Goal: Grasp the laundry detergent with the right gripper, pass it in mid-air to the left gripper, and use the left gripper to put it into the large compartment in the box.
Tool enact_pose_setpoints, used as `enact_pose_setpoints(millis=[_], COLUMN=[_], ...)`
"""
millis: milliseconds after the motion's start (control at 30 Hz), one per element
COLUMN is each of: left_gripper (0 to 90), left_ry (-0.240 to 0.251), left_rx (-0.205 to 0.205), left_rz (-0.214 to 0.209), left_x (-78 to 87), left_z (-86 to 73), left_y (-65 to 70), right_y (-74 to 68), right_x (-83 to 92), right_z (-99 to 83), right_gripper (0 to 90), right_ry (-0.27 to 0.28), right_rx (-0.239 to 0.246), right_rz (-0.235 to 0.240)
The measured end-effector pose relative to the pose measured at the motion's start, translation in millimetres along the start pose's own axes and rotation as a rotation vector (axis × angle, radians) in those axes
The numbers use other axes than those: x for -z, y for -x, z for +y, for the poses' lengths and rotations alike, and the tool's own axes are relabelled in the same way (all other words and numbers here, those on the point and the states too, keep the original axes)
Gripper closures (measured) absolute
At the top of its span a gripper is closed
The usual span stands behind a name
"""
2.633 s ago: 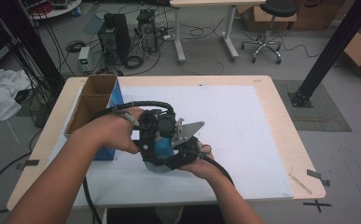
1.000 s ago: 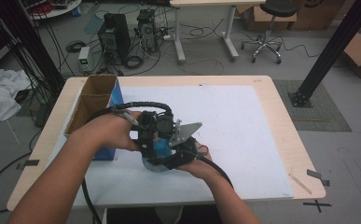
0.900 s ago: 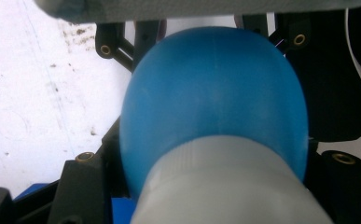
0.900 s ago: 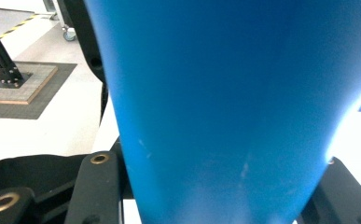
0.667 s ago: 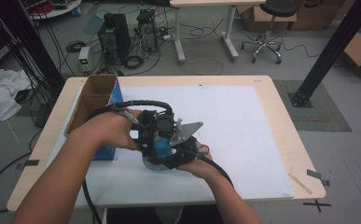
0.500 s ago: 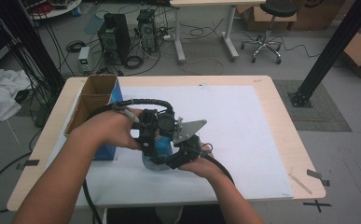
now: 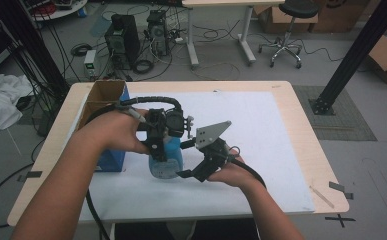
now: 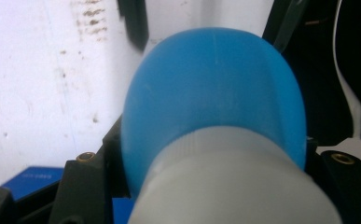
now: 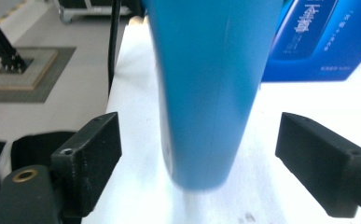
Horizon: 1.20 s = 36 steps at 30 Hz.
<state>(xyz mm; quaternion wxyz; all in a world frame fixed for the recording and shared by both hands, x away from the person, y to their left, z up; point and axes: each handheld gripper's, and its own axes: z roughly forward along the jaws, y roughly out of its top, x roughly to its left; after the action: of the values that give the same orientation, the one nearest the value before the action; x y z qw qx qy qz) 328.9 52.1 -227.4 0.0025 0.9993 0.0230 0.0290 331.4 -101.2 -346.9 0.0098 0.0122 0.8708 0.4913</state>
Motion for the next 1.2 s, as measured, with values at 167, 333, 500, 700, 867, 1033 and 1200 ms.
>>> enact_pose_setpoints(millis=[167, 333, 500, 700, 867, 1033, 1200], left_gripper=[39.0, 39.0, 38.9, 38.8, 38.8, 38.7, 38.7], left_ry=[-0.003, -0.025, -0.041, -0.038, -0.033, -0.023, -0.01], left_rx=[0.064, 0.164, 0.296, 0.432, 0.57, 0.688, 0.877], left_rz=[-0.001, -0.007, -0.013, -0.001, -0.022, -0.022, 0.01], left_x=[17.8, 47.1, 69.6, 92.5, 111.7, 118.4, 126.1], left_z=[-5.9, -18.3, -35.5, -55.8, -80.4, -96.2, -117.7], left_y=[-5.6, -18.8, -33.1, -45.0, -58.3, -66.0, -74.4], right_y=[3.7, 13.7, 20.1, 23.3, 28.4, 32.6, 36.1], right_x=[17.5, 39.2, 49.7, 56.7, 66.2, 72.4, 74.5], right_z=[7.8, 16.7, 23.6, 32.3, 35.2, 33.8, 30.3], right_gripper=[7.9, 2.3, 0.0, 0.0, 0.0, 0.0, 0.0], right_ry=[-0.07, -0.207, -0.361, -0.484, -0.612, -0.685, -0.77], right_rx=[0.005, 0.003, 0.01, 0.027, 0.017, 0.018, 0.015], right_rz=[-0.008, -0.018, -0.02, -0.012, -0.009, -0.02, -0.027])
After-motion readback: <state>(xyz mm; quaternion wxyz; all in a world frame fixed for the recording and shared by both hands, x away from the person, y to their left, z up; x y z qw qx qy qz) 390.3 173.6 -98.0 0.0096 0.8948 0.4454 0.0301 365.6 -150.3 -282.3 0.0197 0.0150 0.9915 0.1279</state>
